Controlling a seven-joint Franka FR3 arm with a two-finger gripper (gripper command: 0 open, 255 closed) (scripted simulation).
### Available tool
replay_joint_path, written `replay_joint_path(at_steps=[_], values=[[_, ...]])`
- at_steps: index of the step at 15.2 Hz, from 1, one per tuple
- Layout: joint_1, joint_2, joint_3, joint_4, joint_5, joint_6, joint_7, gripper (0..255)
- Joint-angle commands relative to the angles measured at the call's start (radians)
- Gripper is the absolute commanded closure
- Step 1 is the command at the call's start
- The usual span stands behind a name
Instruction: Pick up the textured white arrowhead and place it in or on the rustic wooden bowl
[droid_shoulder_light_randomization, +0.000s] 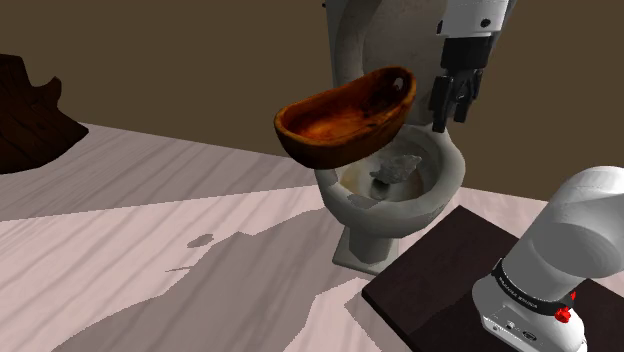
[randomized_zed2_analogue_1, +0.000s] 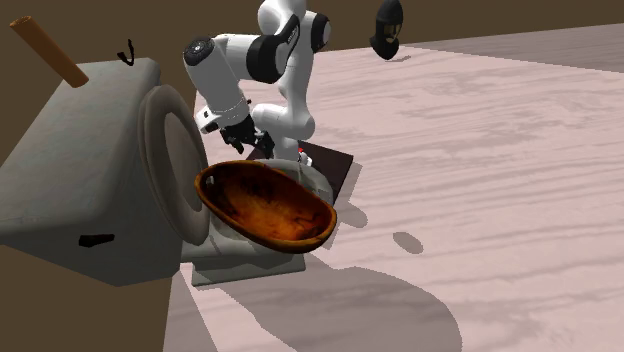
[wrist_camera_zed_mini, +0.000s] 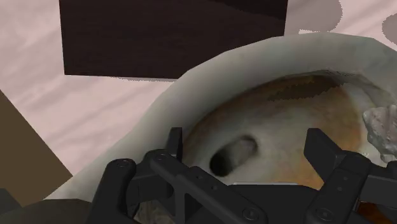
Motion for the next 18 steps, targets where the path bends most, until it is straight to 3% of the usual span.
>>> replay_joint_path(at_steps=[1, 12, 18], values=[[0.000, 0.000, 0.000, 0.000, 0.000, 0.000, 0.000, 0], [0.223, 0.050, 0.221, 0.033, 0.075, 0.159, -0.121, 0], [0.243, 0.041, 0.244, -0.039, 0.087, 0.230, -0.130, 0]])
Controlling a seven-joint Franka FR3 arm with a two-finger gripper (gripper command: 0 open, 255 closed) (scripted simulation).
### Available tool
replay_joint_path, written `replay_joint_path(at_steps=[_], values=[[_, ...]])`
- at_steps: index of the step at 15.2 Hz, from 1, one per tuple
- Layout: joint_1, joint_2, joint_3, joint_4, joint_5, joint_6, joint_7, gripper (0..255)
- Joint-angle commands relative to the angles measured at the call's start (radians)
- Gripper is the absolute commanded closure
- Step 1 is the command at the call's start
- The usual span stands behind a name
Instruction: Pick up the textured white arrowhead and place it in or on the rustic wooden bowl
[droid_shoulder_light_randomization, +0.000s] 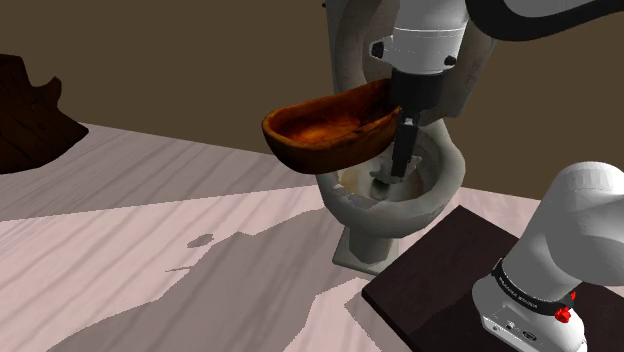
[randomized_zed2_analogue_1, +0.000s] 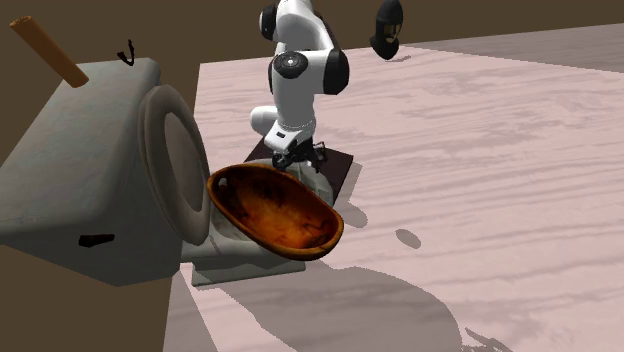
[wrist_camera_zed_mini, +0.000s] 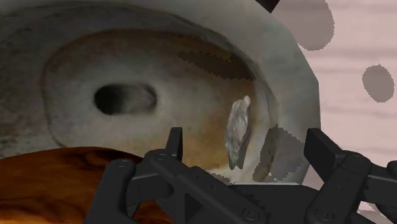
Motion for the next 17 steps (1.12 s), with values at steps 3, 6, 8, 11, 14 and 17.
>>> replay_joint_path(at_steps=[3, 6, 8, 11, 14, 17], values=[[0.004, -0.003, 0.008, -0.055, 0.008, 0.050, -0.005, 0], [0.004, -0.003, 0.008, -0.055, 0.008, 0.050, -0.005, 0], [0.004, -0.003, 0.008, -0.055, 0.008, 0.050, -0.005, 0], [0.004, -0.003, 0.008, -0.055, 0.008, 0.049, -0.005, 255], [0.004, -0.003, 0.008, -0.055, 0.008, 0.049, -0.005, 255], [0.004, -0.003, 0.008, -0.055, 0.008, 0.049, -0.005, 255]])
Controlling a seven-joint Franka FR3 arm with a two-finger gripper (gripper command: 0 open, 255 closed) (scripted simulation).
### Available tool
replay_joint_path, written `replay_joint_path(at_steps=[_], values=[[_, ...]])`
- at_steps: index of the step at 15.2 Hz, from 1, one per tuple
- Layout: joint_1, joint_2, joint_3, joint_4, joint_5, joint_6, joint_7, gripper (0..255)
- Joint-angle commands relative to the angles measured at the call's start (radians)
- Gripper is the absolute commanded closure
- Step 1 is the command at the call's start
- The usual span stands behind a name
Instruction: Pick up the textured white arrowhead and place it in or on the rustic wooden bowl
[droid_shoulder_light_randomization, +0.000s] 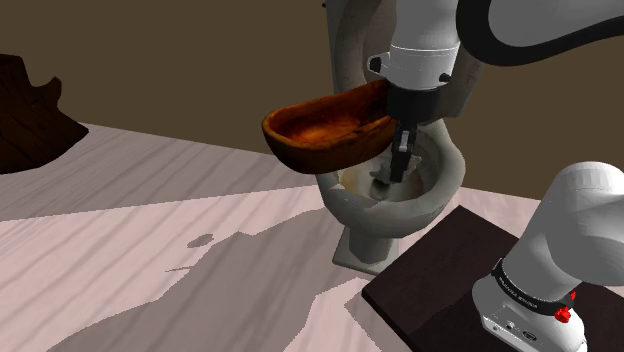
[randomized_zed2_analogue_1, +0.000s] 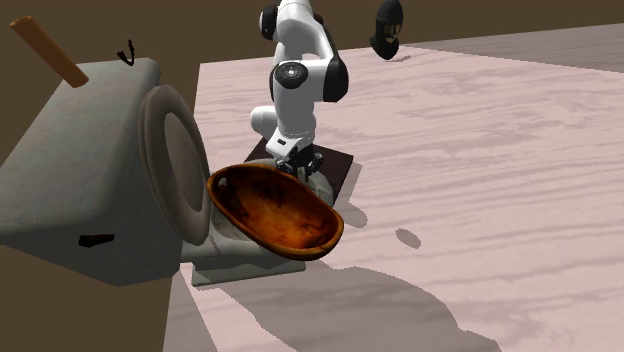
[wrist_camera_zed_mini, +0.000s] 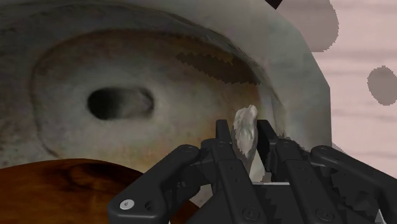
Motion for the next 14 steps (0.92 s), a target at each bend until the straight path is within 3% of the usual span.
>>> replay_joint_path(at_steps=[1, 14], values=[[0.000, 0.000, 0.000, 0.000, 0.000, 0.000, 0.000, 255], [-0.010, 0.027, -0.020, 0.163, -0.021, -0.136, 0.010, 255]])
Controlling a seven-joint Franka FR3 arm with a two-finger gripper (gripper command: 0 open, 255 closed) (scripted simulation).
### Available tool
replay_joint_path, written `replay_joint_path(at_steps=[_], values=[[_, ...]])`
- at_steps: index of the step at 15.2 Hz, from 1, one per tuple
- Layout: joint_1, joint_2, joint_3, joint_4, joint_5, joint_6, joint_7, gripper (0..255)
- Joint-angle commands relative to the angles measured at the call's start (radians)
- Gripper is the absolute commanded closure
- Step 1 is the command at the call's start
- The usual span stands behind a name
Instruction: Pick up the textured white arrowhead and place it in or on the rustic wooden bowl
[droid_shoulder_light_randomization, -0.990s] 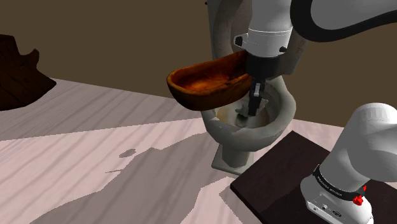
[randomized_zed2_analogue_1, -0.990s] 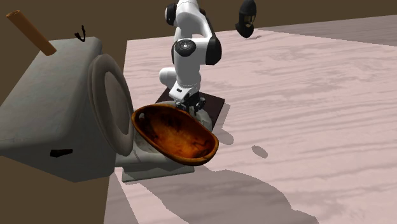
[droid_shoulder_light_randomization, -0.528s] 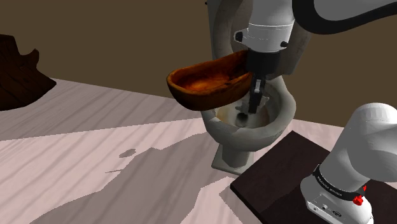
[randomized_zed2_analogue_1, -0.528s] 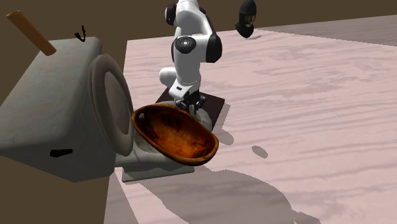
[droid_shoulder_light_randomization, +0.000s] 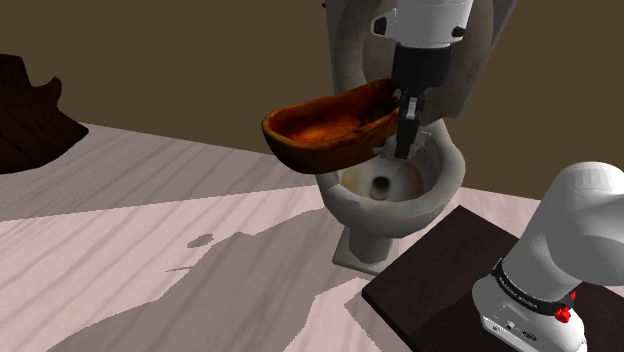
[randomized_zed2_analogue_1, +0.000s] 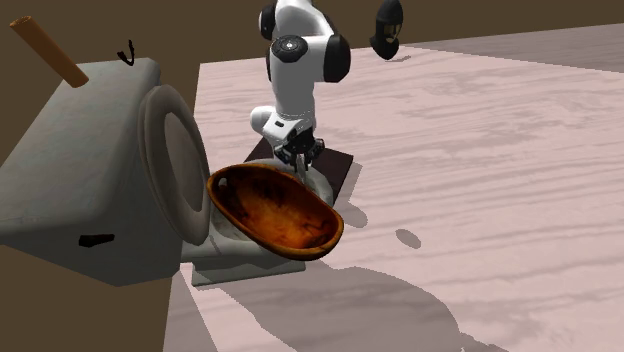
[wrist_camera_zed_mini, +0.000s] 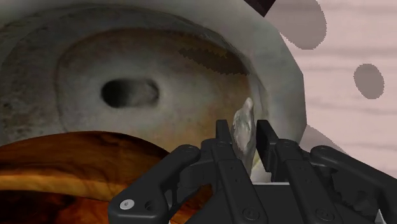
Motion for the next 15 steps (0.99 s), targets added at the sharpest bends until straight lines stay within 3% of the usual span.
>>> replay_joint_path(at_steps=[1, 15], values=[[-0.002, 0.008, -0.003, 0.031, -0.003, -0.023, 0.002, 255], [-0.013, 0.078, -0.019, 0.269, -0.023, -0.191, 0.018, 255]])
